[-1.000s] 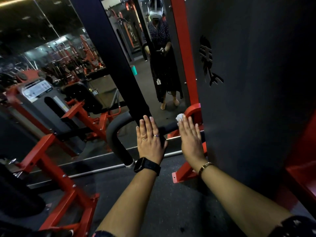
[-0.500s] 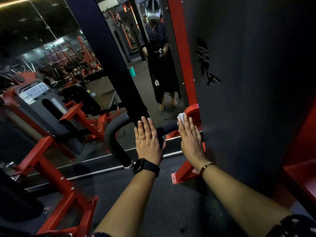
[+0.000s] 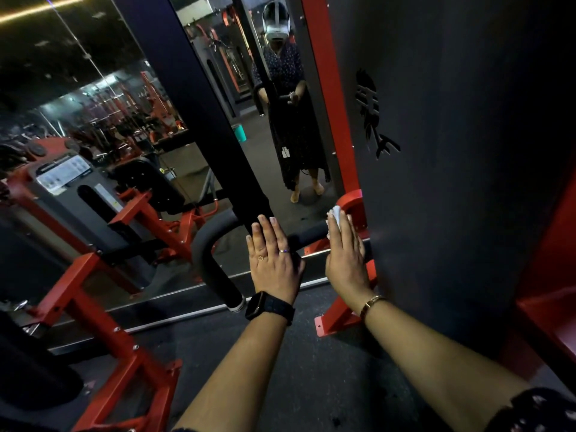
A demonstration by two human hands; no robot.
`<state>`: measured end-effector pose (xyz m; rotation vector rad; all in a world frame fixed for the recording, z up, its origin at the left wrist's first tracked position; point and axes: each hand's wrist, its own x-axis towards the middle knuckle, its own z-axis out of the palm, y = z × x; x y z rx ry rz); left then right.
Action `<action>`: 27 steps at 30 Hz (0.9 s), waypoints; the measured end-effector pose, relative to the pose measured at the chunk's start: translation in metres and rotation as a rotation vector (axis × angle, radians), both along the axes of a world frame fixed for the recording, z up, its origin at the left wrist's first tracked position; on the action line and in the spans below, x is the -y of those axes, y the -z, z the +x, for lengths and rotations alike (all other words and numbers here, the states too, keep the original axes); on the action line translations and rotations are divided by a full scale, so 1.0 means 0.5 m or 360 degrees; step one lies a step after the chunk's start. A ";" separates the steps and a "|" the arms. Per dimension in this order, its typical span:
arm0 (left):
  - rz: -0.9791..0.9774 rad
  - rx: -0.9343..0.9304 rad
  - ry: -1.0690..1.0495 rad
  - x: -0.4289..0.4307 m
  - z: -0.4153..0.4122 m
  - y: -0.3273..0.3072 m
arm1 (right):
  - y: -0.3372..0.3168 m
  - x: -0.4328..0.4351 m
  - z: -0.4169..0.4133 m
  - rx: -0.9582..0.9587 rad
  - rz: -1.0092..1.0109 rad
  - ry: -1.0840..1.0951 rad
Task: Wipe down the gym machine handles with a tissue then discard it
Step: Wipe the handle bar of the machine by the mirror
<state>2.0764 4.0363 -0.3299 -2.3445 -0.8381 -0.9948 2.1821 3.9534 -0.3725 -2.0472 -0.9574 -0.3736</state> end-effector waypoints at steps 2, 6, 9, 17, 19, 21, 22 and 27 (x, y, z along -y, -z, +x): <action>-0.0013 0.0003 0.0005 0.000 0.002 0.000 | -0.010 -0.009 0.005 -0.0073 -0.0002 -0.0021; 0.0006 0.0001 -0.0019 0.000 0.002 0.002 | -0.090 -0.030 0.056 -0.0284 -0.0261 -0.0231; 0.0056 -0.0022 -0.0085 0.000 0.001 0.007 | -0.097 -0.029 0.054 -0.0302 -0.0175 -0.0248; 0.0396 -0.0270 -0.0171 -0.005 0.009 0.020 | -0.017 -0.018 0.019 -0.0079 0.0121 -0.0095; 0.0378 -0.0269 -0.0167 -0.004 0.006 0.017 | -0.046 -0.022 0.040 -0.0138 0.0000 -0.0206; 0.0335 -0.0264 -0.0151 -0.005 0.002 0.014 | -0.065 -0.027 0.064 -0.0262 -0.0078 -0.0279; 0.0296 -0.0254 -0.0144 -0.006 0.000 0.014 | -0.069 -0.027 0.067 -0.0364 -0.0040 -0.0287; 0.0193 -0.0219 -0.0113 -0.006 0.002 0.010 | -0.032 -0.012 0.016 -0.0778 0.0456 -0.0045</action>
